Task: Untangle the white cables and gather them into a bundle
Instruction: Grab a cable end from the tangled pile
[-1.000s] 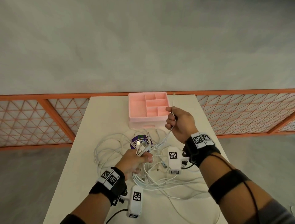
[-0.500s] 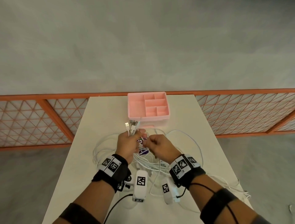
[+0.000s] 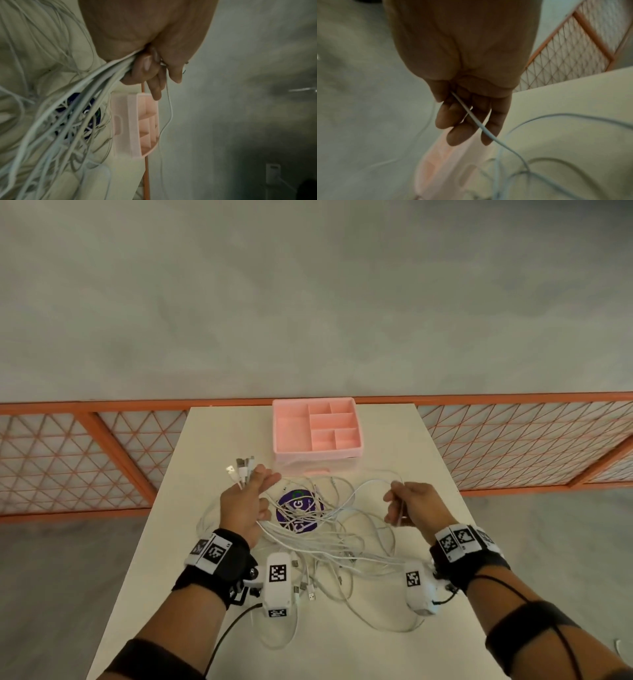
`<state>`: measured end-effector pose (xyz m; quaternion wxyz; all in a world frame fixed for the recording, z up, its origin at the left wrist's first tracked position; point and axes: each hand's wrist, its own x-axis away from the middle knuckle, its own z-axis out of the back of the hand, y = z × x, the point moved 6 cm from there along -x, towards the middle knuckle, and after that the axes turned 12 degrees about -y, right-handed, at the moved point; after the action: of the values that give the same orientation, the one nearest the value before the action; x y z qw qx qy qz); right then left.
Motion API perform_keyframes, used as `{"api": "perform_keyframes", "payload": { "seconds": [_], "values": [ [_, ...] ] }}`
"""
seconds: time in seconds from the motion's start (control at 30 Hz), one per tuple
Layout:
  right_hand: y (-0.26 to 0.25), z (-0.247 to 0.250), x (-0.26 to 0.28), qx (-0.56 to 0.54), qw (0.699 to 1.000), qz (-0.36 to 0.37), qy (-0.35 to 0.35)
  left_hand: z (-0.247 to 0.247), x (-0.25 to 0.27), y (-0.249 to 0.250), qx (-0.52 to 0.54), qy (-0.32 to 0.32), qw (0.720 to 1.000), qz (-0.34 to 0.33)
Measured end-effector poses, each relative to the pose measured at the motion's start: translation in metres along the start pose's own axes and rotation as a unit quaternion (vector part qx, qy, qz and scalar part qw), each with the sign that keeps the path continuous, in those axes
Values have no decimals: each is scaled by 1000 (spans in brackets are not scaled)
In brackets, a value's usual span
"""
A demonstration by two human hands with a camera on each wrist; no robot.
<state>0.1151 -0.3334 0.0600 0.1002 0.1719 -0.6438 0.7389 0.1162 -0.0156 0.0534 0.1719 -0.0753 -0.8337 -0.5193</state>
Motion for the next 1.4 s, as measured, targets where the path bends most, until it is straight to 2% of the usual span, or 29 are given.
{"api": "perform_keyframes", "payload": {
  "seconds": [0.1,0.23,0.33,0.53,0.67,0.77,0.87,0.9,0.97,1.03,1.1,1.17,1.2,1.27,1.3,1.4],
  "values": [
    [-34,-29,3,-143,989,20,-21,-29,11,-13,-40,-67,997,14],
    [-70,-77,7,-208,974,30,-84,-67,25,-24,-92,-148,985,-2],
    [-83,-98,5,-263,960,33,-90,-79,30,-28,-58,-163,985,5],
    [-102,-86,-9,-281,956,50,-64,-81,40,-45,-82,-259,962,33],
    [-114,-53,-15,-274,959,76,-10,-73,49,-52,-89,-323,940,68],
    [-106,-24,-20,-205,976,65,41,-61,42,-47,-113,-292,949,47],
    [-88,-6,-20,-5,996,13,87,-52,31,-34,-131,-222,966,7],
    [-83,-6,-19,89,993,-11,79,-52,29,-31,-138,-204,969,-1],
    [-75,-14,-14,273,960,-44,38,-54,26,-26,-158,-175,972,-15],
    [-75,-30,-9,378,926,-2,24,-57,23,-25,-185,-154,970,-22],
    [-84,-54,1,374,919,127,7,-63,22,-25,-217,-150,964,-24],
    [-90,-83,9,395,885,237,-64,-67,21,-24,-226,-156,961,-23],
    [-88,-94,11,416,871,239,-106,-67,20,-25,-224,-157,962,-22],
    [-84,-101,11,435,868,179,-157,-62,17,-27,-217,-150,964,-14],
    [-86,-99,10,442,867,162,-163,-58,17,-29,-210,-146,967,-7],
    [-105,-82,8,452,862,184,-135,-44,21,-38,-162,-156,974,23]
  ]
}}
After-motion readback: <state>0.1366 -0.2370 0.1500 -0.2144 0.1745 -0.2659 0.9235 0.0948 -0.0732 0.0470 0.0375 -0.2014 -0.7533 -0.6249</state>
